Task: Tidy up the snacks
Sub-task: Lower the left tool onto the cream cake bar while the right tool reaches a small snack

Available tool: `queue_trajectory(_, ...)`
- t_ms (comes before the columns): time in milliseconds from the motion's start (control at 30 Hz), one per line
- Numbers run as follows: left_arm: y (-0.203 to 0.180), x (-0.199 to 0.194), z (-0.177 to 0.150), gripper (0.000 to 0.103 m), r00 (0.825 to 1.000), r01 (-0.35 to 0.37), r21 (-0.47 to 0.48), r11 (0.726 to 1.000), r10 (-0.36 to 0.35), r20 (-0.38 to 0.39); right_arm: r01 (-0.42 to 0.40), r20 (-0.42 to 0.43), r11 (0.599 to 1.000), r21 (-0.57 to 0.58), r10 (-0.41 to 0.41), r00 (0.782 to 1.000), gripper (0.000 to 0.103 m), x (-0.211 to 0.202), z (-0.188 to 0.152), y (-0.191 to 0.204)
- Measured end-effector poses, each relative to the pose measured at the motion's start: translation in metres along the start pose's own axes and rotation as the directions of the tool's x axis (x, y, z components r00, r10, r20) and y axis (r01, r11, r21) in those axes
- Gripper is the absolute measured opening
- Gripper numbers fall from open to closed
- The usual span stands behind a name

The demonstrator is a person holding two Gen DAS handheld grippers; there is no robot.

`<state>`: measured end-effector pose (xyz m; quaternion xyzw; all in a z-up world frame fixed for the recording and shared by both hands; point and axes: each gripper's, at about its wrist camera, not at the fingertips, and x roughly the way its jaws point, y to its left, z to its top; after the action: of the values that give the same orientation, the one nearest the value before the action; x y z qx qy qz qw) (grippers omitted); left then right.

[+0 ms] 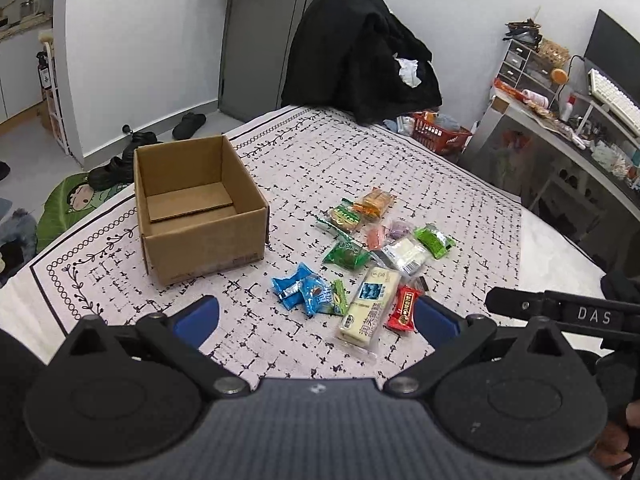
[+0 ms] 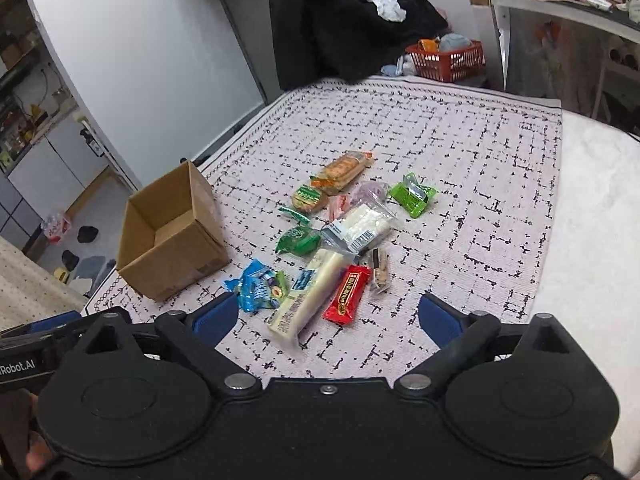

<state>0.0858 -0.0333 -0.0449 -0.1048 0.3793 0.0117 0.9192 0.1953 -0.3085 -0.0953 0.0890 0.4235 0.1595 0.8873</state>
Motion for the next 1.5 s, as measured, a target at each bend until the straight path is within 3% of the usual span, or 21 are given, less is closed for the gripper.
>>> queue_trajectory(167,-0.007,0.023,0.005,0.103,0.999,0.013,-0.014,1.000,-0.014,-0.047,0.003,-0.039,1.000,0.027,-0.002,0.999,0.086,0.021,0.006,-0.012)
queue_trajectory(367,-0.011,0.050,0.006,0.100,0.996,0.025,-0.025,0.999,-0.027,-0.080,-0.010,-0.093,0.997,0.074,0.017,0.995,0.071,0.048,0.013,-0.024)
queue_trajectory(733,-0.022,0.101,0.008,0.098,0.987,0.044,-0.033,0.999,-0.048,-0.156,0.009,-0.155,0.987,0.162,0.016,0.988,0.069,0.088,0.020,-0.047)
queue_trajectory(833,-0.027,0.116,0.006,0.094,0.983,0.046,-0.028,0.999,-0.050,-0.179,0.008,-0.158,0.982,0.187,0.022,0.987,0.067,0.097,0.021,-0.053)
queue_trajectory(1000,-0.033,0.141,0.002,0.091,0.975,0.039,-0.028,0.999,-0.045,-0.216,0.024,-0.187,0.977,0.210,0.016,0.982,0.050,0.117,0.023,-0.058)
queue_trajectory(1333,-0.036,0.191,-0.009,0.078,0.951,0.024,-0.047,0.999,-0.037,-0.306,0.045,-0.252,0.958,0.285,0.029,0.967,0.040,0.153,0.023,-0.075)
queue_trajectory(1500,-0.035,0.207,-0.015,0.074,0.944,0.025,-0.055,0.998,-0.041,-0.326,0.047,-0.268,0.954,0.295,0.035,0.963,0.039,0.165,0.023,-0.076)
